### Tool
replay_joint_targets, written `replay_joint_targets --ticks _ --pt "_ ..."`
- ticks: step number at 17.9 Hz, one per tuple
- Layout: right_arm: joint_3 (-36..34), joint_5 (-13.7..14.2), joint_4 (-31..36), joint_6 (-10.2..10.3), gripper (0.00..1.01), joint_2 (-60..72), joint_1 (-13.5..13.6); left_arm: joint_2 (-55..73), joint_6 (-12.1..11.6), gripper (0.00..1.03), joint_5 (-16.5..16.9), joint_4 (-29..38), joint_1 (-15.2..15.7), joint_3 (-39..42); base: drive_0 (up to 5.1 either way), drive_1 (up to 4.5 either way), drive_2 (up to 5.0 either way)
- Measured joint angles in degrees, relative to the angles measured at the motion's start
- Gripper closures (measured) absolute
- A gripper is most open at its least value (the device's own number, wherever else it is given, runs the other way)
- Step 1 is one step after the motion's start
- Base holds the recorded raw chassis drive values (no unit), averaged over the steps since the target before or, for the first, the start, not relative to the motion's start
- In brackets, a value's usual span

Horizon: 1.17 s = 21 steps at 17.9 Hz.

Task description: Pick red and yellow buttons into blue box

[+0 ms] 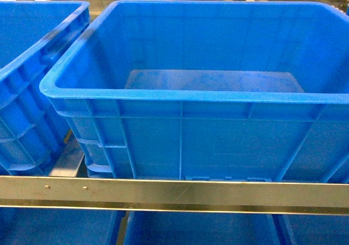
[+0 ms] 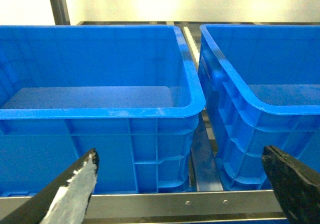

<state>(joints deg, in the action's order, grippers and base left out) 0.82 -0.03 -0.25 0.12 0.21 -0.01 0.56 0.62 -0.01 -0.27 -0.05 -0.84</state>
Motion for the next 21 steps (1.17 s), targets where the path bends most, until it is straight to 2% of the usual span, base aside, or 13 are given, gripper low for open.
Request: replay_joint_targets --ticks 1,21 --pt "0.0 0.0 0.0 0.0 0.02 0.0 0.0 0.0 0.0 0.03 0.0 0.0 0.0 0.0 0.0 0.00 0.0" --pt "0.0 0.0 0.0 0.0 0.03 0.0 0.0 0.0 0.0 0.05 0.0 0.0 0.0 0.0 0.0 0.00 0.0"
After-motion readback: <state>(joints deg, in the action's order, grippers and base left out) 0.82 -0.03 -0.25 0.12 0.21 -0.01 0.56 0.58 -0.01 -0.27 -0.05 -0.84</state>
